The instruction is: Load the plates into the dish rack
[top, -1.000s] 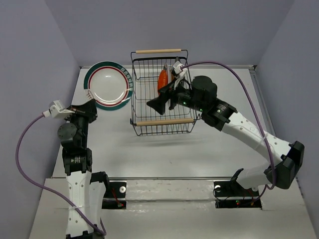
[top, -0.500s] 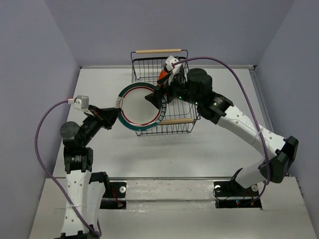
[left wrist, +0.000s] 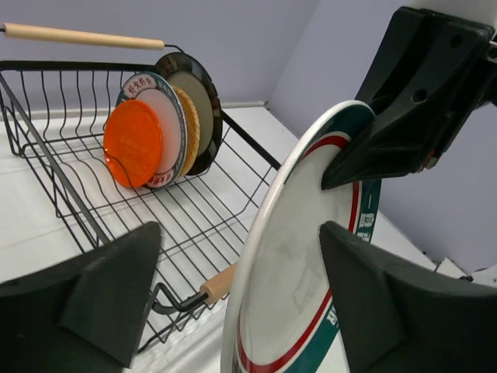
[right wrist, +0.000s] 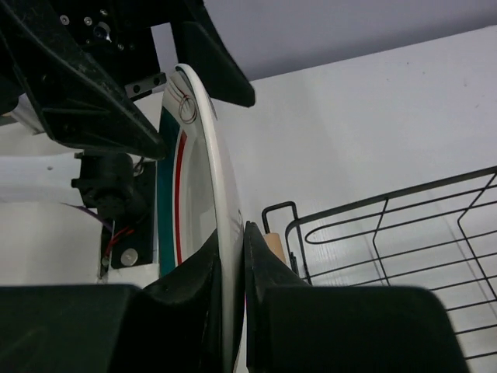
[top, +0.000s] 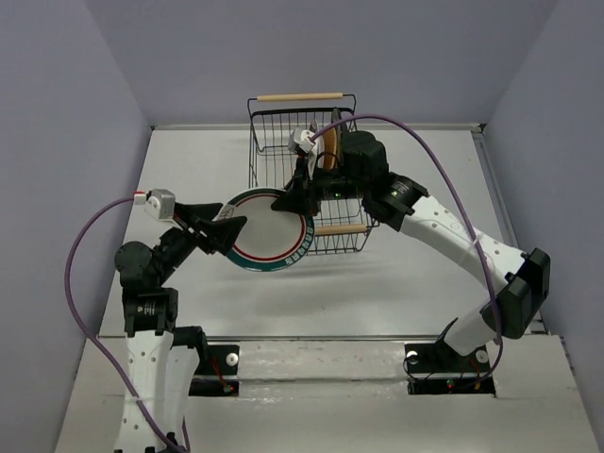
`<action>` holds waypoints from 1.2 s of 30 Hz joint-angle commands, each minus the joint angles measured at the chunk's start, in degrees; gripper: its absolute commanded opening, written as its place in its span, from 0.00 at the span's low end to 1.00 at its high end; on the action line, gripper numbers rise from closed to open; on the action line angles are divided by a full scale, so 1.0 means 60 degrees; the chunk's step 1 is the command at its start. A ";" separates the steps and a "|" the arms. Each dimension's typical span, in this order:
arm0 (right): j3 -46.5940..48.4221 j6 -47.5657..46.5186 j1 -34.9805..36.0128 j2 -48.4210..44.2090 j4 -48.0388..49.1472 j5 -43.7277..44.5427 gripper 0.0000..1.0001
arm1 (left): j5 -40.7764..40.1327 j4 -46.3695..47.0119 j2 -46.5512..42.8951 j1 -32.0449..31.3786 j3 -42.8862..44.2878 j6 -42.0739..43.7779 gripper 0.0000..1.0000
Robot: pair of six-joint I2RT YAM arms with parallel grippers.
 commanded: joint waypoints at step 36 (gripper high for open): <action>0.9153 -0.1062 -0.0079 0.8051 0.0022 1.5843 0.07 | -0.7331 -0.3461 -0.0728 -0.2744 0.1455 0.1841 0.99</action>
